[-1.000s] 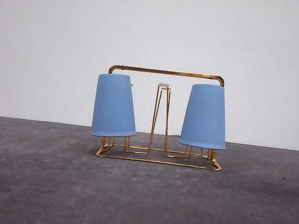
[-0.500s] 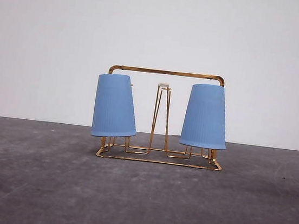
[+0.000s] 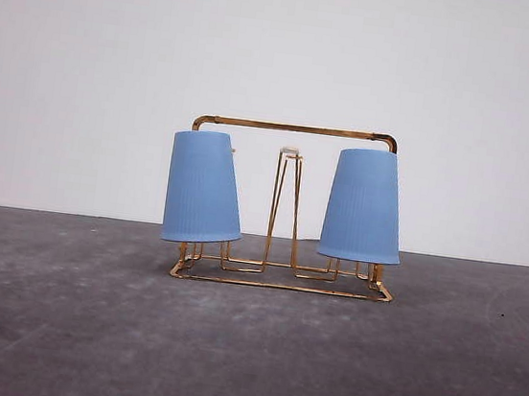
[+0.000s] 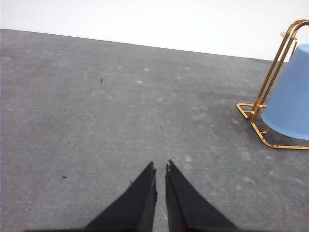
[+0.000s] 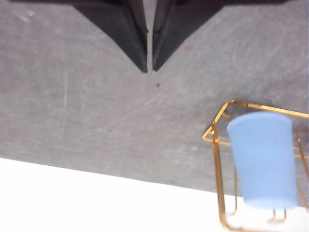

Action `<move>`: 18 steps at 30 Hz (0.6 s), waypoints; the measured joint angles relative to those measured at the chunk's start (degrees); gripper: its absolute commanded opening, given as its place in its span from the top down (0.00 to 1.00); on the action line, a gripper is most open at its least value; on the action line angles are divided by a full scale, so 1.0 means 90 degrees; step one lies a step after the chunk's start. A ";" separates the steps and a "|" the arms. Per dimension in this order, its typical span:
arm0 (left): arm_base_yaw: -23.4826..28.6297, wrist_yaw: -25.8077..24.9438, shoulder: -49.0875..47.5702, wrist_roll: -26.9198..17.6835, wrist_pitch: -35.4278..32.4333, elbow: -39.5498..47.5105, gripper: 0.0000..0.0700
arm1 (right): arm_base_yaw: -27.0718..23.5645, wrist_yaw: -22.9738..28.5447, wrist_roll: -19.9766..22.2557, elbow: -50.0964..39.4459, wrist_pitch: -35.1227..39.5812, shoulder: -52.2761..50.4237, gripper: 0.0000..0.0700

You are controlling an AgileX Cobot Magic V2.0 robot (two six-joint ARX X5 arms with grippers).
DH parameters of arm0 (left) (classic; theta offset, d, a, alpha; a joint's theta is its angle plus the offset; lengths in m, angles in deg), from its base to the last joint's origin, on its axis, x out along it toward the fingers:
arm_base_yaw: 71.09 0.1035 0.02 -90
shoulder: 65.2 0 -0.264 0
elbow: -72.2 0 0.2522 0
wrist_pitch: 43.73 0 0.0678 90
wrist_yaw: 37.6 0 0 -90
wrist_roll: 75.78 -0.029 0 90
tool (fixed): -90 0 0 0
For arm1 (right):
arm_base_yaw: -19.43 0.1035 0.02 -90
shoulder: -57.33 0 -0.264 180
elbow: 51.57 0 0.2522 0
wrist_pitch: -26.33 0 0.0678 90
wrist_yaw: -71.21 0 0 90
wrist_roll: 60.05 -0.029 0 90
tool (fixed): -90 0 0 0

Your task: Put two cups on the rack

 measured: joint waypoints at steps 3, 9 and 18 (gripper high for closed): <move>0.0000 -0.0001 0.0000 0.0002 -0.0001 0.0000 0.98 | 0.0001 0.0002 -0.0003 -0.0239 0.0085 -0.0217 0.98; 0.0000 0.0000 0.0000 0.0002 -0.0001 0.0000 0.98 | 0.0001 0.0110 -0.0013 -0.0238 0.0035 -0.0210 0.98; 0.0000 0.0000 0.0000 0.0002 -0.0001 0.0000 0.98 | 0.0001 0.0104 -0.0025 -0.0238 0.0067 -0.0210 0.98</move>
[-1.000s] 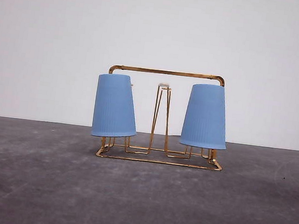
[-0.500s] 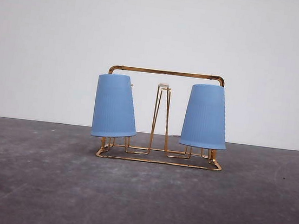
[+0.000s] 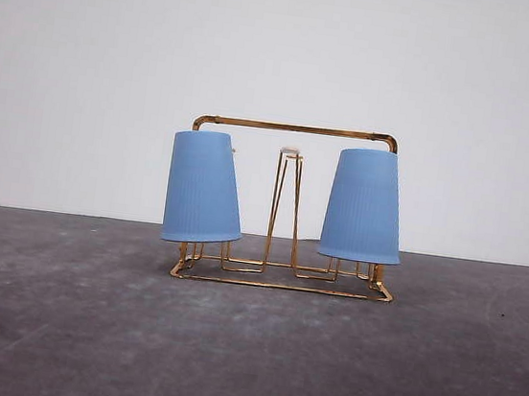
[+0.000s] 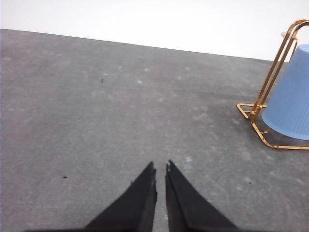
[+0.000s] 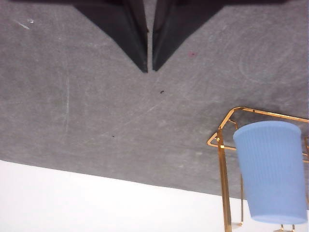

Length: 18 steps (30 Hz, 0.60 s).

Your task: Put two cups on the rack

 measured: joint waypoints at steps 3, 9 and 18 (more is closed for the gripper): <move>0.0000 0.0000 0.0000 0.0000 0.0000 0.0000 0.98 | 0.0000 0.0000 0.0000 0.0000 0.0001 0.0000 0.98; 0.0000 -0.0001 0.0000 -0.0001 0.0000 0.0000 0.98 | 0.0000 0.0000 0.0000 -0.0001 0.0004 -0.0001 0.98; 0.0000 0.0001 0.0000 0.0000 0.0000 0.0000 0.98 | 0.0000 0.0000 0.0000 -0.0002 0.0006 0.0000 0.98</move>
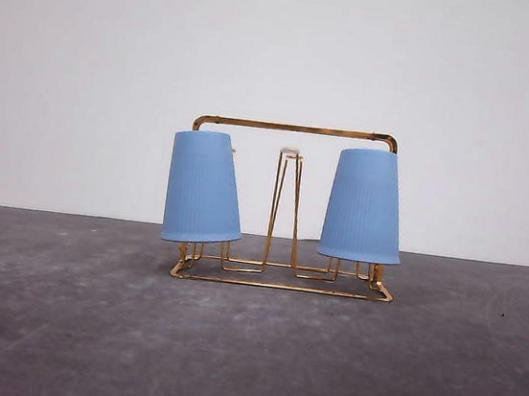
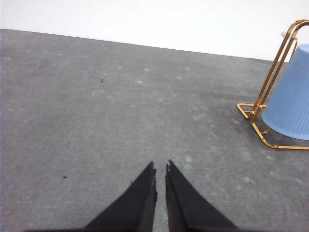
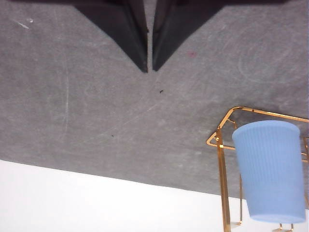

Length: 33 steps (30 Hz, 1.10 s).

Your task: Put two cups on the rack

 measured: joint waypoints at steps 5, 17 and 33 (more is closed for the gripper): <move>0.0000 -0.0001 0.0000 -0.0001 0.0000 0.0000 0.98 | 0.0000 0.0000 -0.0002 0.0001 0.0006 0.0000 0.98; 0.0000 -0.0001 0.0000 0.0000 0.0000 0.0000 0.98 | 0.0000 0.0000 -0.0005 0.0001 0.0011 0.0000 0.98; 0.0000 -0.0001 0.0000 0.0000 0.0000 0.0000 0.98 | 0.0000 0.0000 -0.0010 0.0000 0.0010 0.0000 0.98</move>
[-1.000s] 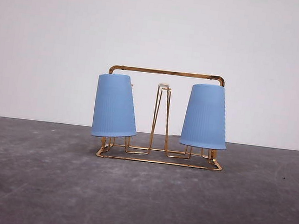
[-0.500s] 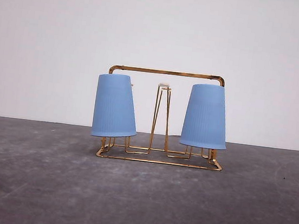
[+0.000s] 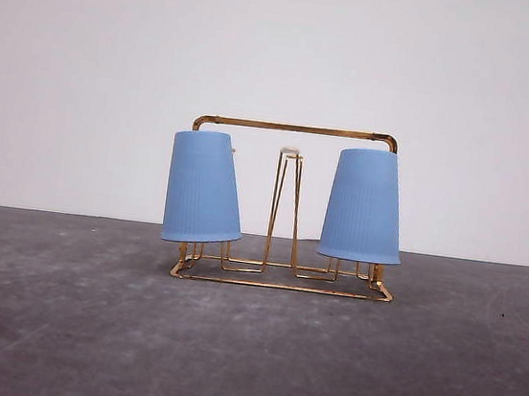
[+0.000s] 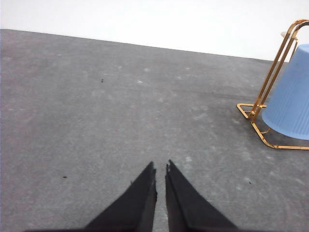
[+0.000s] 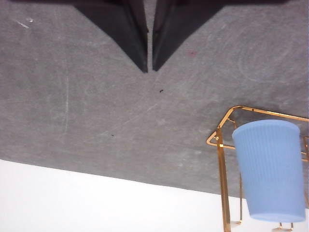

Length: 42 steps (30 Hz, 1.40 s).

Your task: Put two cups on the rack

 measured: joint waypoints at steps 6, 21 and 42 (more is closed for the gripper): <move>0.0000 0.0001 0.0000 0.0000 0.0000 0.0000 0.98 | 0.0000 0.0000 0.0000 0.0000 0.0002 0.0000 0.98; 0.0000 0.0000 0.0000 0.0000 0.0000 0.0000 0.98 | 0.0000 0.0000 -0.0002 0.0001 0.0002 0.0000 0.98; 0.0000 0.0001 0.0000 0.0000 0.0000 0.0000 0.98 | 0.0000 0.0000 -0.0002 0.0000 0.0002 0.0000 0.98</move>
